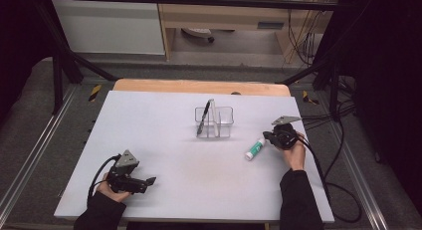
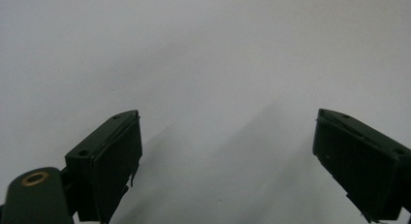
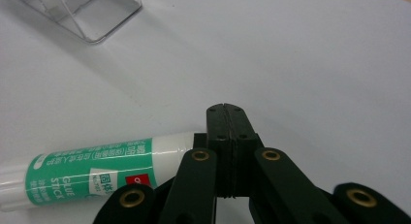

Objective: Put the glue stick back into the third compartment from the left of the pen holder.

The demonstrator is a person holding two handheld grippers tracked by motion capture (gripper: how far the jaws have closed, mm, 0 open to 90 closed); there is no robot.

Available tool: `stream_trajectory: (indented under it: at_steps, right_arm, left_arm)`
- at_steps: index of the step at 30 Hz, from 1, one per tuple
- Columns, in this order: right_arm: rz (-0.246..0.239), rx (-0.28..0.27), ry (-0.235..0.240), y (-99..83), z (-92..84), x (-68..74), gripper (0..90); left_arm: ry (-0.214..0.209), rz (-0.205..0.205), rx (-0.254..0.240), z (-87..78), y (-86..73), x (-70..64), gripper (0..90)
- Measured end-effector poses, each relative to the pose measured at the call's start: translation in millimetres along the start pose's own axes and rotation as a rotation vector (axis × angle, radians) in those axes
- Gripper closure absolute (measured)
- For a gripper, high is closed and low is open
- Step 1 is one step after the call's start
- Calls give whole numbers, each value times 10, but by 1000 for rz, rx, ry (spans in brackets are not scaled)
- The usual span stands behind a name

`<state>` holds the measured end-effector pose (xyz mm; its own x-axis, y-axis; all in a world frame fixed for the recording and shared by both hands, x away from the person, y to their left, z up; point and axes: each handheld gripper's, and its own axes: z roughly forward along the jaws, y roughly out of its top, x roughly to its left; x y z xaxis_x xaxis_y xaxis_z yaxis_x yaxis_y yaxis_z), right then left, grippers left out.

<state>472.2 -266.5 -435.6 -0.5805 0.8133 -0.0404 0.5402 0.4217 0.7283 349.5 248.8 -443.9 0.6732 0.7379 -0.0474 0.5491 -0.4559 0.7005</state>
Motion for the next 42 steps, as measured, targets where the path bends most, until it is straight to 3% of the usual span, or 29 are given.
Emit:
stream_trajectory:
  at_steps: [33,36,42]
  right_arm:
    - [-69,-55,100,-20,-76,416,900]
    - [-91,-59,94,-19,-77,464,900]
    - [-72,-49,47,-10,-91,347,900]
  left_arm:
    - [2,6,1,4,9,-20,103]
    - [3,9,1,0,11,-24,104]
    - [2,7,1,-1,10,-22,104]
